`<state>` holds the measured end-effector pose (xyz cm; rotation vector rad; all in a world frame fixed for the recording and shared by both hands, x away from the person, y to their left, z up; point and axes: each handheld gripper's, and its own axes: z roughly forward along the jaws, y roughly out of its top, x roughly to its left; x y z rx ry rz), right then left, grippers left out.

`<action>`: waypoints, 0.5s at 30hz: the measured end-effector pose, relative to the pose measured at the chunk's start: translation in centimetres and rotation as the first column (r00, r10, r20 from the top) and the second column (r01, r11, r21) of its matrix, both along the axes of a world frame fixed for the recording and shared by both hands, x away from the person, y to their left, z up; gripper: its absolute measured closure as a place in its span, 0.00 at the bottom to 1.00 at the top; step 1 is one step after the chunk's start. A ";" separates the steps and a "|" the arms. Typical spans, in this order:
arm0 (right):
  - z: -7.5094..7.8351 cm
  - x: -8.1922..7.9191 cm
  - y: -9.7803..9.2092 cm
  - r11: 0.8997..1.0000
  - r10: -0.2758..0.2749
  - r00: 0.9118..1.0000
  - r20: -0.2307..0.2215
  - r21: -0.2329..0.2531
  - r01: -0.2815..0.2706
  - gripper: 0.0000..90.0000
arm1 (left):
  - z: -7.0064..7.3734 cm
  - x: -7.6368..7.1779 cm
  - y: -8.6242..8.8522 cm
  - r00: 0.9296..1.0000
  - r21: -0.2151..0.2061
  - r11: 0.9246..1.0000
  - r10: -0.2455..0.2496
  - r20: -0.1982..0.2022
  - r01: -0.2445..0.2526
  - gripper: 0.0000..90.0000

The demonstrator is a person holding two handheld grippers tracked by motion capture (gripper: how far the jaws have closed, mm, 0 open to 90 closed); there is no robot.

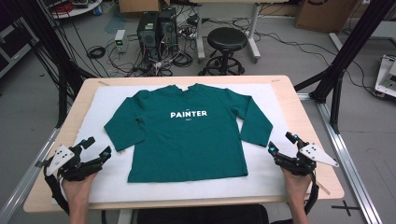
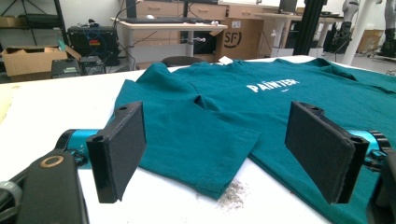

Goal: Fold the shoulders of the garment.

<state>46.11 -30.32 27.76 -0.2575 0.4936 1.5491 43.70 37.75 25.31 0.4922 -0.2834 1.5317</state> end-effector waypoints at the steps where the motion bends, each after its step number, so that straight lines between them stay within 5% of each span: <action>1: 0.0 0.0 0.0 1.000 -0.001 1.000 -0.002 0.001 0.001 0.23 | 0.0 0.0 0.0 1.000 0.000 1.000 0.001 0.000 -0.001 0.23; 15: 0.0 0.0 0.0 1.000 0.001 1.000 -0.008 0.004 -0.001 0.23 | 0.1 -0.1 -0.1 1.000 -0.010 1.000 0.009 -0.019 -0.009 0.23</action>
